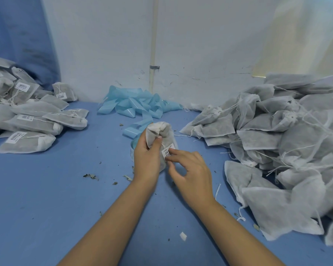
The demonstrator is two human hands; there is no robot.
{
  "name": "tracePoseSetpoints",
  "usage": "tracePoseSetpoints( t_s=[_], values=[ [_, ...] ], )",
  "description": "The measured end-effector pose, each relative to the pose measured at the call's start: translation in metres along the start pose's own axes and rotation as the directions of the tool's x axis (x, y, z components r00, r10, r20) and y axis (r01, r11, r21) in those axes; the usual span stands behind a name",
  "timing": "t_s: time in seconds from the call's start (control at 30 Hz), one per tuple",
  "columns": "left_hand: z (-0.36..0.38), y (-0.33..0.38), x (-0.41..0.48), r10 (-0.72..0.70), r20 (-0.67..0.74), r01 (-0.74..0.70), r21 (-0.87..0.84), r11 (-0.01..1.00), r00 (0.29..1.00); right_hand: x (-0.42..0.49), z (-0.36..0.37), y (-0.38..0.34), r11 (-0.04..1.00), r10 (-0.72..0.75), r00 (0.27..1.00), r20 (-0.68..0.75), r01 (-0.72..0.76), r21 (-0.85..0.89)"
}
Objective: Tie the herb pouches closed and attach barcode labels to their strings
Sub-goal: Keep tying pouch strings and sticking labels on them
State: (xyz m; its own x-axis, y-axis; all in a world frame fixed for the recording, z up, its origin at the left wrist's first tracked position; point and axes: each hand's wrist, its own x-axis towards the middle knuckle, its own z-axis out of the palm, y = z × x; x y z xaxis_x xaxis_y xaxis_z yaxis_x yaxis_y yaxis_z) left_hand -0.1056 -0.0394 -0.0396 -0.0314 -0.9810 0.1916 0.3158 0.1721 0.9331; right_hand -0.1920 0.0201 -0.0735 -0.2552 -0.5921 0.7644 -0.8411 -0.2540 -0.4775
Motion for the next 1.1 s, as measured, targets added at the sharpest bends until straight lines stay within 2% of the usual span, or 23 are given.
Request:
tracePoseSetpoints(
  t_s=[0.13, 0.27, 0.37, 0.43, 0.53, 0.67, 0.73, 0.83, 0.97, 1.03, 1.1],
  values=[
    [-0.003, -0.002, 0.0, -0.006, 0.036, 0.006, -0.013, 1.0, 0.999, 0.002, -0.003, 0.0, 0.997, 0.067, 0.998, 0.016, -0.068, 0.028],
    [-0.006, -0.003, 0.001, -0.075, 0.125, 0.083, -0.056, 0.995, 0.989, 0.005, -0.006, 0.005, 0.941, 0.272, 0.959, 0.083, -0.283, 0.187],
    [-0.007, -0.003, 0.002, -0.125, 0.219, 0.145, -0.079, 0.986, 0.968, 0.008, -0.007, 0.005, 0.77, 0.42, 0.857, 0.299, -0.511, 0.382],
    [-0.009, -0.003, 0.003, -0.142, 0.267, 0.169, -0.082, 0.982, 0.953, 0.009, -0.008, 0.007, 0.663, 0.444, 0.817, 0.368, -0.576, 0.478],
    [-0.011, -0.005, 0.003, -0.147, 0.338, 0.18, -0.069, 0.981, 0.93, 0.013, -0.012, 0.008, 0.543, 0.491, 0.805, 0.332, -0.581, 0.606],
    [-0.013, -0.011, -0.002, -0.212, 0.452, 0.193, 0.09, 0.977, 0.866, 0.012, -0.011, 0.007, 0.322, 0.617, 0.713, 0.332, -0.614, 0.721],
    [-0.013, -0.014, -0.004, -0.255, 0.484, 0.265, 0.049, 0.963, 0.837, 0.013, -0.011, 0.006, 0.264, 0.647, 0.681, 0.343, -0.623, 0.736],
    [-0.015, -0.018, -0.001, -0.285, 0.475, 0.332, -0.015, 0.943, 0.833, 0.014, -0.013, 0.006, 0.175, 0.628, 0.674, 0.39, -0.61, 0.773],
    [-0.017, -0.017, 0.001, -0.3, 0.517, 0.369, -0.033, 0.929, 0.802, 0.015, -0.014, 0.007, 0.112, 0.621, 0.668, 0.409, -0.593, 0.797],
    [-0.016, -0.015, 0.0, -0.306, 0.505, 0.31, 0.078, 0.948, 0.807, 0.016, -0.014, 0.008, 0.094, 0.63, 0.665, 0.401, -0.577, 0.811],
    [-0.016, -0.014, -0.003, -0.292, 0.47, 0.191, 0.25, 0.949, 0.833, 0.016, -0.014, 0.009, 0.09, 0.637, 0.667, 0.387, -0.563, 0.821]
  ],
)
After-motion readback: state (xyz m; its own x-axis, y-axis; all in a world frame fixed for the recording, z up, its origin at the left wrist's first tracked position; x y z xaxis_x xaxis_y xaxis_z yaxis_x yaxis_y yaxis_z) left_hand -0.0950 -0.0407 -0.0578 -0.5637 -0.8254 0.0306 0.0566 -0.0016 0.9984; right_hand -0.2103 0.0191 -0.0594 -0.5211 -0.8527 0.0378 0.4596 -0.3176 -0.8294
